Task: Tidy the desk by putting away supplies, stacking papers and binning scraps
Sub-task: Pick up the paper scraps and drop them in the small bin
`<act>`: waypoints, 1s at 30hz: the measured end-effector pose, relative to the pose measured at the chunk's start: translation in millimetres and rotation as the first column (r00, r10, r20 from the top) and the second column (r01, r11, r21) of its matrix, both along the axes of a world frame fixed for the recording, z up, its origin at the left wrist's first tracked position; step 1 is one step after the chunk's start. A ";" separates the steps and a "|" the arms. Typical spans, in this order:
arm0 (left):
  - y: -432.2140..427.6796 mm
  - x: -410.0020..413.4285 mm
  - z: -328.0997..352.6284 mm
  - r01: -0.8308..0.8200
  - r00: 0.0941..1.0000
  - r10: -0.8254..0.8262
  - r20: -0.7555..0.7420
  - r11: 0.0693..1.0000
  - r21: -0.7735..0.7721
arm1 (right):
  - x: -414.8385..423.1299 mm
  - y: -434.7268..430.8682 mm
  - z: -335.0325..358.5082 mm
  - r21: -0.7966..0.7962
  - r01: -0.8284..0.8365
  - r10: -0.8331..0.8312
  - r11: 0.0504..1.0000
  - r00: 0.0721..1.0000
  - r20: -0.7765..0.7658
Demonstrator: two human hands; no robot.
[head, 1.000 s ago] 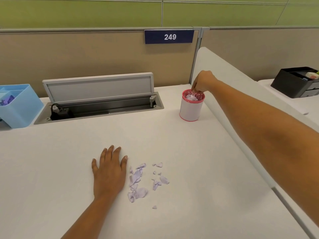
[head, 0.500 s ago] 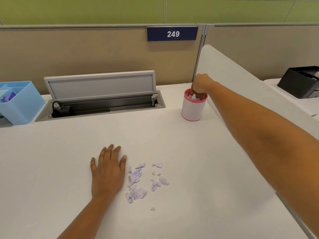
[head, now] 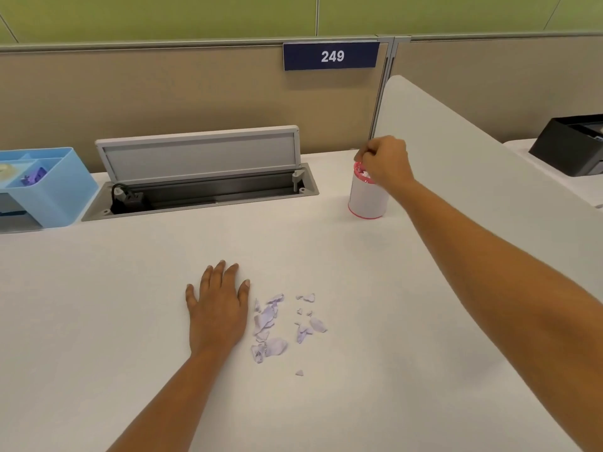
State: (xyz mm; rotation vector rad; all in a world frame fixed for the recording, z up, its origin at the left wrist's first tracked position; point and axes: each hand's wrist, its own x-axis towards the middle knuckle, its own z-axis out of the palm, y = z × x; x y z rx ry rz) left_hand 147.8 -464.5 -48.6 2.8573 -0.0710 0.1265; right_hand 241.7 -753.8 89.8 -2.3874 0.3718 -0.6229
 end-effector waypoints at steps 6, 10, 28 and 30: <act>-0.2 -2.3 2.1 0.011 1.000 -0.011 -0.005 1.000 0.015 | -80.7 66.2 -68.3 0.086 -0.316 0.327 0.945 0.901 -0.285; 0.4 -1.9 0.5 0.016 1.000 -0.016 -0.001 1.000 0.014 | -130.8 91.6 -100.3 0.105 -0.535 0.524 0.838 0.737 -0.427; 0.7 -0.1 -0.1 0.034 0.999 -0.034 -0.001 0.999 0.011 | -207.7 154.2 -130.0 -0.090 -0.757 0.668 0.647 0.621 -0.411; 0.5 0.5 -0.3 0.033 0.999 -0.033 -0.003 0.999 0.012 | -207.2 144.7 -131.3 -0.090 -0.783 0.685 0.615 0.587 -0.432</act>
